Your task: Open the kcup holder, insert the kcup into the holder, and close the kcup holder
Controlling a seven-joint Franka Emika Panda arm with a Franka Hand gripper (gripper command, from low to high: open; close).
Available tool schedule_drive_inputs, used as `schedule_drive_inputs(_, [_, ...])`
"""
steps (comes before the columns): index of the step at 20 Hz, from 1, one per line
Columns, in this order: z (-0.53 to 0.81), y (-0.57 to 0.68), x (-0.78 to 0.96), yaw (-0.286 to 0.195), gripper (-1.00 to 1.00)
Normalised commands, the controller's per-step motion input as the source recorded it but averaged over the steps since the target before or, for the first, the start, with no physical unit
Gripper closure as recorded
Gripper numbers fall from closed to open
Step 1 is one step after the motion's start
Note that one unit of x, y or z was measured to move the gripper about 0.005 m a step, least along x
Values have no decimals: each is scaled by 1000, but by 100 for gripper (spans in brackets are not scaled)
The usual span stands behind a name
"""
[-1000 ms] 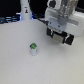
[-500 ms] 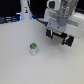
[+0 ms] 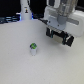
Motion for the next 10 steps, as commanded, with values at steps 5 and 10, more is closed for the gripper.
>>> schedule_drive_inputs(5, [405, -315, 205, -192, -100])
schedule_drive_inputs(10, [404, -433, 40, -247, -100])
